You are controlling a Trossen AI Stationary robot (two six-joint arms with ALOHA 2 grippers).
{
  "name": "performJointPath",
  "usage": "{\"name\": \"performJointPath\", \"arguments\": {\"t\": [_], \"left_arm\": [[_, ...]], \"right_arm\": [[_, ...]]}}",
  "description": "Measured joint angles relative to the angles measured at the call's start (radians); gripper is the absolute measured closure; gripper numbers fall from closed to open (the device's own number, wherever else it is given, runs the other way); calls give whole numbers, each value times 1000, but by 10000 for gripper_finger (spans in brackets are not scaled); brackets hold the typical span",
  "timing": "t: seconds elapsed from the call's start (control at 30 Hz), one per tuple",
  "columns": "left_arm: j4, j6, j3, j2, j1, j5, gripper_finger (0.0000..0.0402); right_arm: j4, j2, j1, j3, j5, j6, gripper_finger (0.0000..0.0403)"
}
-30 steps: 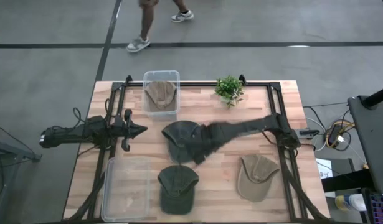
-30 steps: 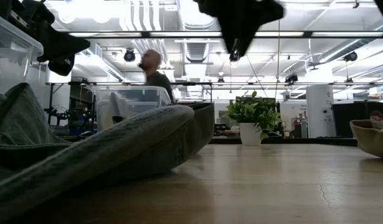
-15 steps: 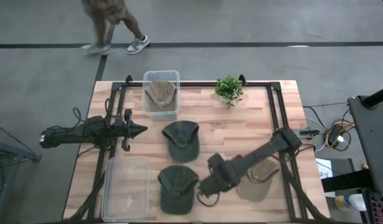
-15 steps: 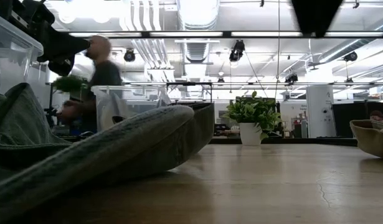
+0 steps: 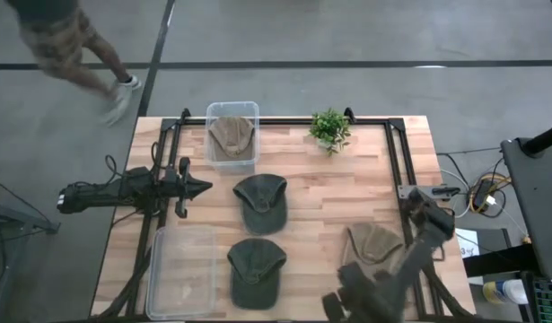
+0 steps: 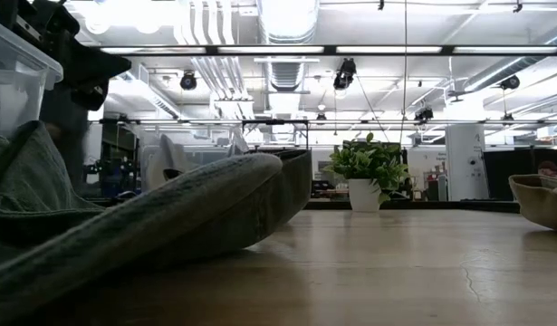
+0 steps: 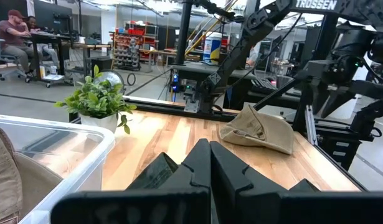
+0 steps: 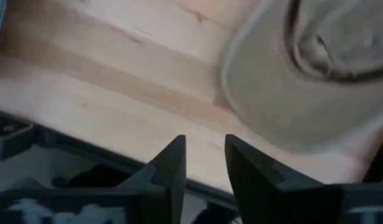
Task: Pick & Place hat
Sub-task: Put the brown cap into the top transparent cap
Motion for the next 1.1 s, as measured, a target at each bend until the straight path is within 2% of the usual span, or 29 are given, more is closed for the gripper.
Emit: {"name": "performJointPath", "arguments": {"t": [0.17, 0.23, 0.37, 0.47, 0.63, 0.7, 0.83, 1.0, 1.1], "left_arm": [[0, 0, 0, 0, 0, 0, 402], [0, 0, 0, 0, 0, 0, 402], [0, 0, 0, 0, 0, 0, 402], [0, 0, 0, 0, 0, 1, 402], [0, 0, 0, 0, 0, 4, 402], [0, 0, 0, 0, 0, 4, 402], [0, 0, 0, 0, 0, 4, 402], [0, 0, 0, 0, 0, 3, 402], [0, 0, 0, 0, 0, 3, 402]], "right_arm": [[0, 0, 140, -8, 90, 233, 308], [0, 0, 187, -24, 114, 277, 311], [-4, 0, 242, -80, 115, 273, 320], [-5, 0, 272, -137, 114, 207, 329], [-5, 0, 313, -235, -64, 223, 344], [-3, 0, 329, -276, -103, 239, 349], [5, 0, 342, -320, -103, 275, 355], [3, 0, 337, -346, -20, 247, 353], [7, 0, 326, -352, -25, 239, 353]]}}
